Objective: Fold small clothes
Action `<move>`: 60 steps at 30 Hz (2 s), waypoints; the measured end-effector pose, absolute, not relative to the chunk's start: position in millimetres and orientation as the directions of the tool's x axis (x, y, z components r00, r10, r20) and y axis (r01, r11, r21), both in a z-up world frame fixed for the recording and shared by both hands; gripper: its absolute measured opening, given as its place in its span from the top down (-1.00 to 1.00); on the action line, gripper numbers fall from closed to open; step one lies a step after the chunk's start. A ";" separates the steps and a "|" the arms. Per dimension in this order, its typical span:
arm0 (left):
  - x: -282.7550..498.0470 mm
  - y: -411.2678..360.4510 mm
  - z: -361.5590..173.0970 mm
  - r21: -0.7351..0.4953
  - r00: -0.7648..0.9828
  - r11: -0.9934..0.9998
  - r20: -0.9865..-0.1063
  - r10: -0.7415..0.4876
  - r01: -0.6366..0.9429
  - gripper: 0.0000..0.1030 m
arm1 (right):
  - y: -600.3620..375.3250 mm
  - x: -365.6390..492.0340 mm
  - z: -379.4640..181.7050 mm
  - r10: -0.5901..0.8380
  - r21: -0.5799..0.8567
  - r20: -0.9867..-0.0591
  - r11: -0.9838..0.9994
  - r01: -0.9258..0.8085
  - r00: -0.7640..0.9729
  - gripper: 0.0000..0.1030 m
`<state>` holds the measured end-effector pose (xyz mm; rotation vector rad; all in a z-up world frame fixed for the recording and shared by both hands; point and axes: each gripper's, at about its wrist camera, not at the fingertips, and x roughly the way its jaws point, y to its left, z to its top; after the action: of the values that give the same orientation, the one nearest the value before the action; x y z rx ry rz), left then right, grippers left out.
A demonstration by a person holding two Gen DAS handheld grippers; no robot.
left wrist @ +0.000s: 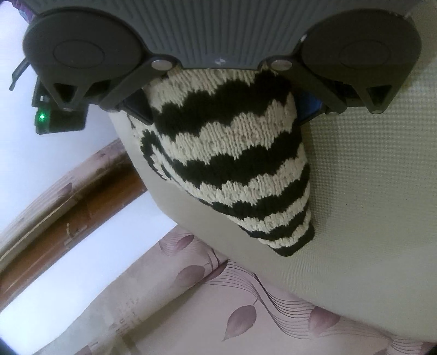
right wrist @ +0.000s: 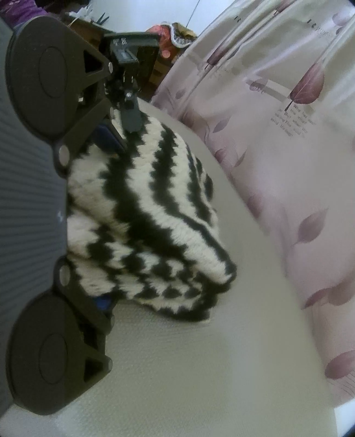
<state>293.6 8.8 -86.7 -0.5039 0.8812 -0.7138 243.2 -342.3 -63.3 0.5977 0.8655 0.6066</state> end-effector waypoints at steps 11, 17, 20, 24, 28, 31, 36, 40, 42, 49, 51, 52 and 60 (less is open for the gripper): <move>306.6 4.7 -91.2 -0.654 0.422 0.651 -0.502 -0.755 0.385 -0.90 | -341.1 261.0 -71.6 0.734 0.744 -0.446 0.622 -0.245 0.512 -0.92; 298.7 -2.0 -88.4 -0.576 0.457 0.692 -0.521 -0.721 0.435 -0.73 | -339.0 261.8 -74.6 0.727 0.730 -0.460 0.636 -0.249 0.510 -0.44; 298.2 -2.1 -87.3 -0.565 0.453 0.697 -0.530 -0.717 0.441 -0.74 | -335.0 262.8 -73.0 0.725 0.712 -0.466 0.648 -0.272 0.508 -0.50; 298.8 -5.9 -84.7 -0.536 0.449 0.713 -0.554 -0.702 0.452 -0.82 | -335.3 266.8 -73.0 0.750 0.729 -0.455 0.623 -0.282 0.481 -0.66; 297.6 -8.4 -83.5 -0.519 0.461 0.726 -0.561 -0.688 0.452 -0.80 | -327.8 263.8 -69.6 0.733 0.693 -0.475 0.653 -0.306 0.487 -0.64; 289.8 -15.6 -79.9 -0.444 0.496 0.759 -0.577 -0.649 0.477 -0.65 | -315.6 256.0 -65.1 0.693 0.621 -0.511 0.707 -0.339 0.508 -0.37; 273.5 -23.8 -69.7 -0.350 0.555 0.798 -0.580 -0.596 0.491 -0.50 | -309.2 245.4 -59.9 0.668 0.602 -0.511 0.727 -0.330 0.540 -0.21; 262.0 -30.6 -62.0 -0.287 0.589 0.821 -0.584 -0.558 0.493 -0.45 | -310.5 237.1 -60.7 0.664 0.625 -0.497 0.721 -0.300 0.559 -0.18; 258.6 -31.8 -59.1 -0.273 0.597 0.827 -0.585 -0.549 0.492 -0.43 | -313.0 234.3 -61.5 0.667 0.646 -0.486 0.710 -0.281 0.565 -0.16; 247.8 -36.2 -51.1 -0.236 0.615 0.841 -0.590 -0.523 0.487 -0.42 | -314.3 225.8 -59.0 0.673 0.683 -0.458 0.684 -0.255 0.581 -0.16; 247.1 -38.0 -49.5 -0.231 0.617 0.842 -0.592 -0.519 0.487 -0.42 | -315.4 224.2 -58.5 0.677 0.696 -0.448 0.674 -0.248 0.584 -0.16; 245.9 -37.9 -48.7 -0.229 0.617 0.844 -0.594 -0.516 0.485 -0.42 | -315.0 223.0 -57.9 0.677 0.696 -0.447 0.674 -0.248 0.585 -0.16; 231.0 -36.4 -41.4 -0.197 0.628 0.854 -0.602 -0.493 0.482 -0.40 | -310.2 214.3 -54.8 0.687 0.720 -0.431 0.653 -0.236 0.584 -0.16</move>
<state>231.0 -36.4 -41.4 -0.0171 0.6952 -0.5587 214.3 -310.2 -54.8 0.6598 0.7673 0.5867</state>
